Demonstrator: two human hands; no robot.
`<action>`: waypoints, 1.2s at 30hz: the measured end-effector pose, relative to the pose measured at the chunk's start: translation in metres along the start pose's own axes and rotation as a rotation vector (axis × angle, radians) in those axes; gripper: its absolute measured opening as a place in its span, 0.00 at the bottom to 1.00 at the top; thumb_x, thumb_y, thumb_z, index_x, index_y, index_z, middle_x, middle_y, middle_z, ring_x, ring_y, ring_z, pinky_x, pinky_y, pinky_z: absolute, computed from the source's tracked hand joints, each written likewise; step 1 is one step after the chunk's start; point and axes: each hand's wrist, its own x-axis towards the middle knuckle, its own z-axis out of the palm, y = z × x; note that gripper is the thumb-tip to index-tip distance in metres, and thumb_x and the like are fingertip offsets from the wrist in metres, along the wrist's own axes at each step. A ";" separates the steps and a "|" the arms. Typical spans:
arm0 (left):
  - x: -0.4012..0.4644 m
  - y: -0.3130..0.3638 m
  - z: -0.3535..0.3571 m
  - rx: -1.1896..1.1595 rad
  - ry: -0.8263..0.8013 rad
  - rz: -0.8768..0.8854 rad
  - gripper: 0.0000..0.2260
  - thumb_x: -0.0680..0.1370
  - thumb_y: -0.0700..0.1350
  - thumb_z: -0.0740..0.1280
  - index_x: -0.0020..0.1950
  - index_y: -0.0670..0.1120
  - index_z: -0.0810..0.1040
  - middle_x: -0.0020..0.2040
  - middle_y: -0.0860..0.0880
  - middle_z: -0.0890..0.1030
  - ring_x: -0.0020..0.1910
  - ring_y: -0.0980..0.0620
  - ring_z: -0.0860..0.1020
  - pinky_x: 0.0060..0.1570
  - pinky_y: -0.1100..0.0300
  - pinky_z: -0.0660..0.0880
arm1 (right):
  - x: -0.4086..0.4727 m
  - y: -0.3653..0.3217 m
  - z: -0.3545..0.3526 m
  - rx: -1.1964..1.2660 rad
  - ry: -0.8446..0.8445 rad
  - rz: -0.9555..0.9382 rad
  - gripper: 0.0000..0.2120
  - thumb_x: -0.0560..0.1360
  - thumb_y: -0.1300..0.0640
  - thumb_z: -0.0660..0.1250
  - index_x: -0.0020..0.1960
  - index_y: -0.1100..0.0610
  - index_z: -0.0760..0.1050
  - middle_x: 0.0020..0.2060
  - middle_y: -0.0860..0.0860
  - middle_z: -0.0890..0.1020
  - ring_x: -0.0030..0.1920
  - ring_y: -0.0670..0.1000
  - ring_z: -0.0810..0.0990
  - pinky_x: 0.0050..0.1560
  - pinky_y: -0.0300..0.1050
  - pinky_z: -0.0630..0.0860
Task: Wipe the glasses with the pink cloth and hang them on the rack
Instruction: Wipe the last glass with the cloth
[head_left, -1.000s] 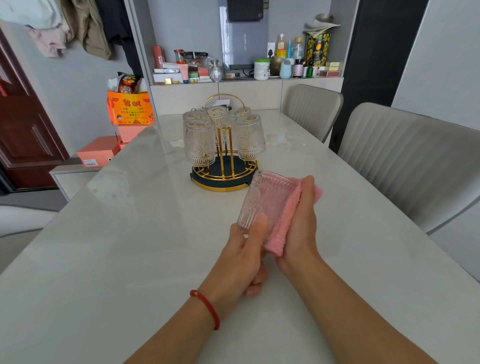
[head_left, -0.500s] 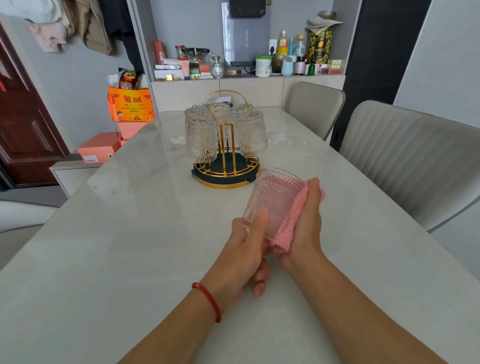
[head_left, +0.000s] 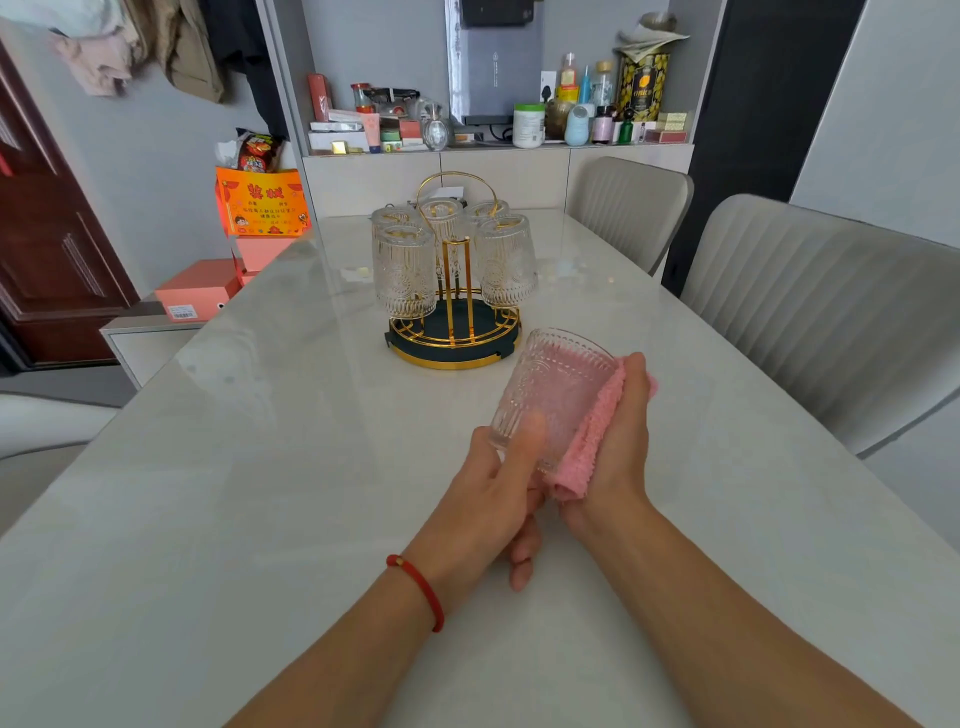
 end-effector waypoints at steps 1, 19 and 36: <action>-0.001 -0.001 -0.002 -0.002 -0.005 0.011 0.26 0.79 0.70 0.56 0.47 0.45 0.64 0.32 0.49 0.67 0.22 0.52 0.65 0.21 0.61 0.66 | -0.001 0.000 0.000 0.001 -0.017 0.001 0.24 0.80 0.34 0.57 0.54 0.52 0.80 0.37 0.50 0.87 0.38 0.49 0.87 0.37 0.45 0.82; -0.009 0.005 -0.011 -0.090 -0.178 -0.192 0.32 0.79 0.73 0.47 0.33 0.46 0.59 0.25 0.50 0.58 0.18 0.54 0.59 0.18 0.67 0.57 | 0.001 0.000 -0.002 0.074 -0.062 0.110 0.26 0.78 0.32 0.59 0.59 0.53 0.79 0.38 0.52 0.87 0.37 0.52 0.87 0.36 0.47 0.82; -0.008 0.009 -0.013 -0.201 -0.283 -0.295 0.36 0.76 0.77 0.44 0.30 0.45 0.61 0.26 0.49 0.58 0.18 0.53 0.58 0.17 0.68 0.57 | 0.002 -0.001 0.000 0.042 -0.053 0.129 0.29 0.78 0.32 0.59 0.60 0.56 0.80 0.42 0.54 0.86 0.40 0.53 0.87 0.39 0.47 0.82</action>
